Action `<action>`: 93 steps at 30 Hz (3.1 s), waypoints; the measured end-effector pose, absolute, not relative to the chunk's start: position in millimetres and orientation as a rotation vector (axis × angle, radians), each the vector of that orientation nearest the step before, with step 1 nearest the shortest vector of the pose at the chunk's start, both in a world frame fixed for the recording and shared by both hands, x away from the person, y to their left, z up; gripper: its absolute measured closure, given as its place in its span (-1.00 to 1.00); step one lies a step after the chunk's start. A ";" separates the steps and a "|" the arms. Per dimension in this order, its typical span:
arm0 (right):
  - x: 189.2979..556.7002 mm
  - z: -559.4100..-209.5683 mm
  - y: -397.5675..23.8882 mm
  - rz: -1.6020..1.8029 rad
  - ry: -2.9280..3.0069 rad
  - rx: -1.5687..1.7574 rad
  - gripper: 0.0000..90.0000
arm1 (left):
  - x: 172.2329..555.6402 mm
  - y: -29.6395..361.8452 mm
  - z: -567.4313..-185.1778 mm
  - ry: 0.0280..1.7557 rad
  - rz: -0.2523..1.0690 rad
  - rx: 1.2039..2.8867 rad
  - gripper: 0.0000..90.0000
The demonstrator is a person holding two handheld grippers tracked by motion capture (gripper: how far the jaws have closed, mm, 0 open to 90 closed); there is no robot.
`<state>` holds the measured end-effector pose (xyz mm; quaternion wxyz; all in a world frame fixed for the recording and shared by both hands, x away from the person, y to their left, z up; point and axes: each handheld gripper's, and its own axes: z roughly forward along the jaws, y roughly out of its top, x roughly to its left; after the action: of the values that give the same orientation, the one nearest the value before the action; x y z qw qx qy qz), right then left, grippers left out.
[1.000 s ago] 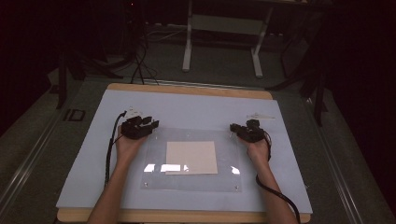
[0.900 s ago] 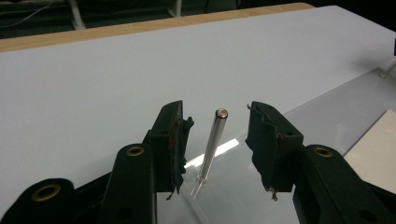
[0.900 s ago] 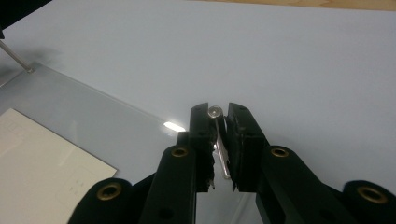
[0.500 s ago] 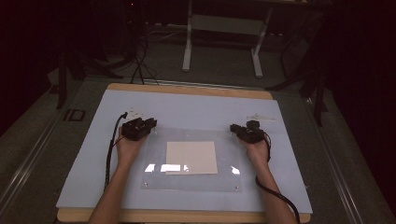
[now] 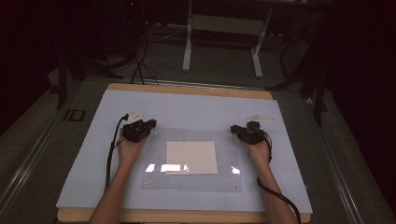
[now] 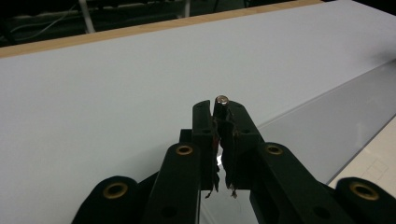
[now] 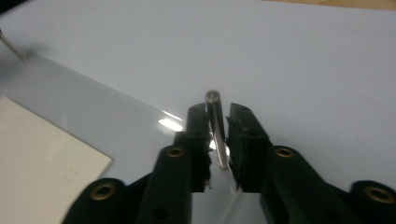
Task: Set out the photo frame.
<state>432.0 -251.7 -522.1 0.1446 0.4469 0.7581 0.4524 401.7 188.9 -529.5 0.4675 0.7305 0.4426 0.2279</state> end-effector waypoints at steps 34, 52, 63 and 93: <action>436.6 -517.1 -254.2 1.342 2.196 1.311 0.83 | 408.9 197.6 -530.5 1.094 0.443 1.762 0.86; 466.5 -512.7 -259.4 1.383 2.292 1.483 0.84 | 441.1 207.8 -526.8 1.187 0.191 1.730 0.86; 485.5 -514.8 -256.1 1.373 2.257 1.593 0.90 | 464.0 206.7 -532.1 1.305 0.092 1.648 0.91; 426.4 -483.9 -270.6 1.240 2.206 1.274 0.68 | 471.8 204.3 -535.1 1.378 0.051 1.602 0.91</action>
<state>426.4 -270.6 -483.9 0.1535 0.4442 0.7695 0.4325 471.8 204.3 -535.1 0.4919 0.6599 0.5676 0.0210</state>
